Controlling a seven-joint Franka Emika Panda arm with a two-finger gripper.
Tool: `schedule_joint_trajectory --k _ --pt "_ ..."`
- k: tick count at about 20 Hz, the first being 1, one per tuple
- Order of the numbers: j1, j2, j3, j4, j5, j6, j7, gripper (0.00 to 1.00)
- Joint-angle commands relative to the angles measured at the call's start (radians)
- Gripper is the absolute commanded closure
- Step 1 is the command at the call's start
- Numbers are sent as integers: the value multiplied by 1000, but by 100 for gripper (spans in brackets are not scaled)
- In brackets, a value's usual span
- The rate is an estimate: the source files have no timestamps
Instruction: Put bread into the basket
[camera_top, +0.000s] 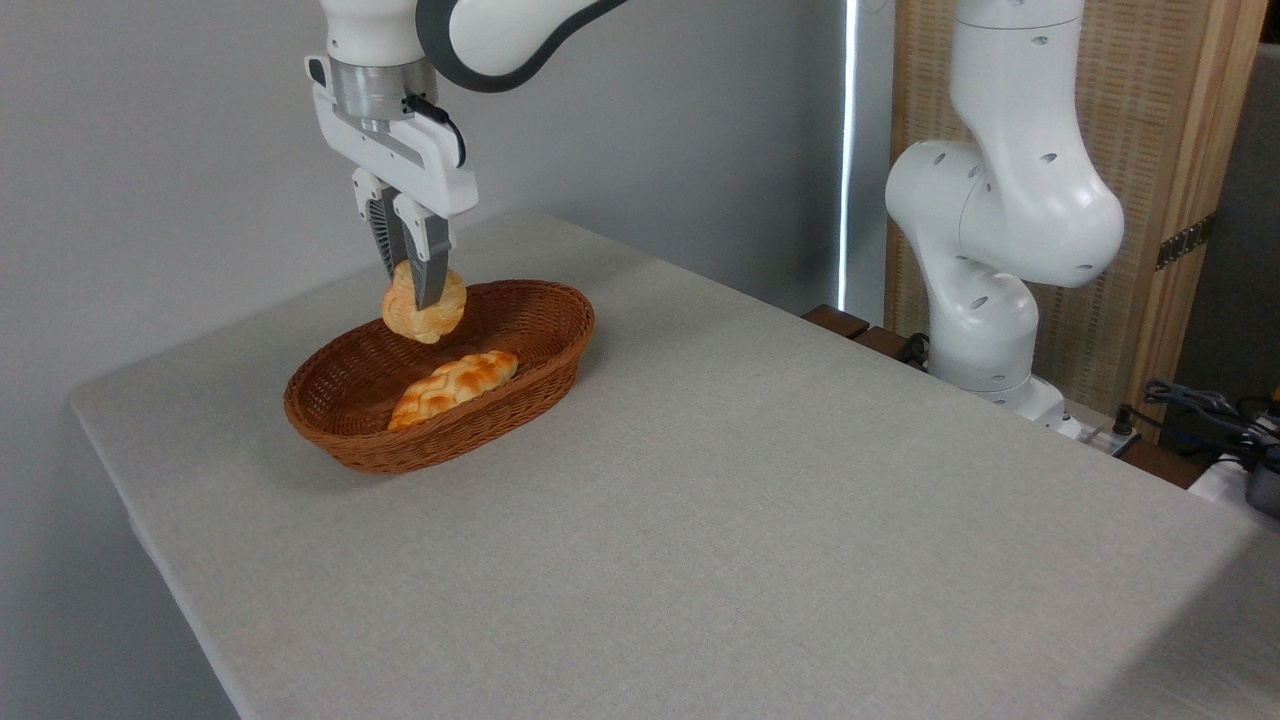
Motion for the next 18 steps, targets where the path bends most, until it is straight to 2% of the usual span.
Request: schedule_joint_trajectory --k 1,6,9,10,12,15,18 --pt "3 10 2 12 -18 -6 -4 0" --pt "4 10 2 12 -9 -10 0 0" --pt "7 10 14 13 142 -38 16 0" --pt "11 10 28 13 173 -48 23 0" --pt "11 -1 112 13 195 -53 69 0" --pt "11 -12 218 53 198 -149 288 0" --pt "11 -8 330 111 198 -216 408 0"
